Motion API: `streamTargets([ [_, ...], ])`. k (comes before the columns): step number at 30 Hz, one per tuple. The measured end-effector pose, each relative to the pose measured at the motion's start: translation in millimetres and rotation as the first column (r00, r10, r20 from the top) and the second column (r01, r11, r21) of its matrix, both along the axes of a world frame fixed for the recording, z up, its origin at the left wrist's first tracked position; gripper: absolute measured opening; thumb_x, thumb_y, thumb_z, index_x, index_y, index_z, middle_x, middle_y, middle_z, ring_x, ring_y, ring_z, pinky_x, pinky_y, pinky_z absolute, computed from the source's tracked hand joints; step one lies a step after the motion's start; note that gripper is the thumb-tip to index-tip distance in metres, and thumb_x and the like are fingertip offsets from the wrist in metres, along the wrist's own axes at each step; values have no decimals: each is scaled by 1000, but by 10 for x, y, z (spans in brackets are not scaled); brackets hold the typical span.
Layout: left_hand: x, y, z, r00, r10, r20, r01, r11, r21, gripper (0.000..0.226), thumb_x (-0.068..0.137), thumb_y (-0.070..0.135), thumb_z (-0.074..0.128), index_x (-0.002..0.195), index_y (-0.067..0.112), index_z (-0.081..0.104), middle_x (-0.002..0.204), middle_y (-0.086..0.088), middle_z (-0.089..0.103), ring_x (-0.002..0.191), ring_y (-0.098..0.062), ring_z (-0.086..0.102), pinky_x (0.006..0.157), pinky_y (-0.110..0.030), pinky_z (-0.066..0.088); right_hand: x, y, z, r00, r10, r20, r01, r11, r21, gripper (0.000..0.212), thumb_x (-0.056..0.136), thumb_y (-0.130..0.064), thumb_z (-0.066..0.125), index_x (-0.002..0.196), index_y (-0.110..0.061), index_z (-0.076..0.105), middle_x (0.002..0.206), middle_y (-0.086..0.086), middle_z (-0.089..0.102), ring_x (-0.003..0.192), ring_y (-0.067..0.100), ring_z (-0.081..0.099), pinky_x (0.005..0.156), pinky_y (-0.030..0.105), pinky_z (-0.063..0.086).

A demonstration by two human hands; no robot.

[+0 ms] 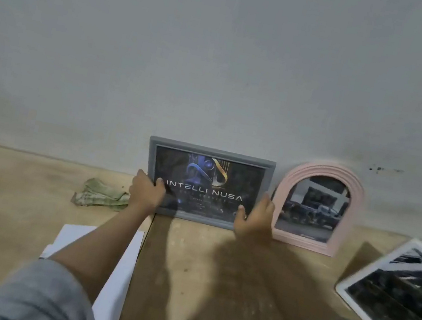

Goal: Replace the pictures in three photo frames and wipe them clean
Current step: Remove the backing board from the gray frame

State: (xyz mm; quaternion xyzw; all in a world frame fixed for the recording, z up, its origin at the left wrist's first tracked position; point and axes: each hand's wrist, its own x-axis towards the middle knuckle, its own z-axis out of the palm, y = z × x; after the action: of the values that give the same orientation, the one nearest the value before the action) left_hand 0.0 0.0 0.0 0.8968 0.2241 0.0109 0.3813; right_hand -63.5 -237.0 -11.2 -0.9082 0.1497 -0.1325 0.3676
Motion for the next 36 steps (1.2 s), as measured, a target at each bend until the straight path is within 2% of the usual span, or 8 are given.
streamTargets([
  [5,165,-21,-89,999,36,-35,-36,999,-2,25,96,12,43,114,-4,47,102,-23,60,101,-42,57,80,-39,41,132,-19,-119,997,-50,-62,56,993,102,71,86,-12,60,144,5,22,139,25,36,130,37,35,108,40,31],
  [12,233,29,-190,996,86,-16,-87,995,-57,19,93,6,44,110,1,50,104,-25,60,97,-40,56,78,-41,44,216,-31,-167,998,-61,4,60,990,124,73,89,-15,58,146,4,16,140,22,31,130,33,30,105,36,28],
  [18,144,77,-67,989,139,55,-129,979,-160,22,94,8,42,113,4,52,104,-18,60,95,-37,55,78,-38,43,220,-27,9,981,-77,176,64,995,75,58,89,-18,54,137,9,36,119,23,47,110,33,46,96,30,35],
  [23,-41,126,172,986,146,85,-120,959,-255,25,96,11,42,117,7,55,111,-14,61,102,-35,55,85,-39,46,-57,-79,465,903,-10,429,-79,979,189,27,93,-13,41,113,1,54,90,11,54,75,15,54,69,11,37],
  [26,-216,94,337,997,68,38,-50,932,-359,24,97,10,40,114,6,57,116,-17,61,99,-31,56,79,-35,45,-366,-98,835,868,113,483,-237,950,204,15,93,-18,44,106,-14,50,70,0,53,54,5,49,50,14,38],
  [30,-634,-114,846,998,-65,-2,57,876,-479,38,97,33,48,119,3,56,126,-16,57,109,-28,55,87,-41,46,-871,-4,1230,840,177,513,-319,926,203,18,91,-20,51,105,-9,54,82,9,64,68,14,64,55,27,55],
  [33,-1220,-309,1429,967,-144,208,246,729,-638,22,96,42,46,97,25,59,100,9,61,93,0,57,77,-26,45,-1296,223,1361,805,205,556,-330,934,134,14,90,-17,56,101,-8,57,81,2,65,71,6,64,53,20,52],
  [36,-1776,-451,1844,905,-241,350,418,650,-635,53,86,46,55,131,20,49,122,12,55,110,3,53,100,-26,41,-1667,534,1285,804,214,554,-282,959,39,15,89,-17,58,102,-9,59,79,-5,63,65,0,60,52,5,41],
])
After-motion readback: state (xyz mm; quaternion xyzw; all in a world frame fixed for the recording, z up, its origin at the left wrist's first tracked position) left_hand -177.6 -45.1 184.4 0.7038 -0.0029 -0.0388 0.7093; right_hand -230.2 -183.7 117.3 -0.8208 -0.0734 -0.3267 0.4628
